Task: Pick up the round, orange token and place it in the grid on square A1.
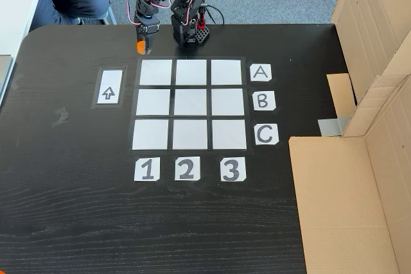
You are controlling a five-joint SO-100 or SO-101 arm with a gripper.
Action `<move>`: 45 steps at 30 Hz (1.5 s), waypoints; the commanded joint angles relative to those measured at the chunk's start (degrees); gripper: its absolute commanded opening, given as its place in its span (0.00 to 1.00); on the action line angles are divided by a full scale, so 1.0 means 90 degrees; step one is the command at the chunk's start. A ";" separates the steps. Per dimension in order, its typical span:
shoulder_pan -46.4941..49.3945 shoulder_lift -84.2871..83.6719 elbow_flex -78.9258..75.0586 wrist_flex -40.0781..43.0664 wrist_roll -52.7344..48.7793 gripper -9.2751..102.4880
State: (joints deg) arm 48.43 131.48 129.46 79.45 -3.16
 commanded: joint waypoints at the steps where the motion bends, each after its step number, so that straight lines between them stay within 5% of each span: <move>1: -0.0215 0.0166 0.0156 -0.0068 -0.0020 0.11; 45: -0.0830 -0.2070 0.1006 -0.2041 -0.0059 0.10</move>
State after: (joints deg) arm 41.48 112.59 138.43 61.61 -3.08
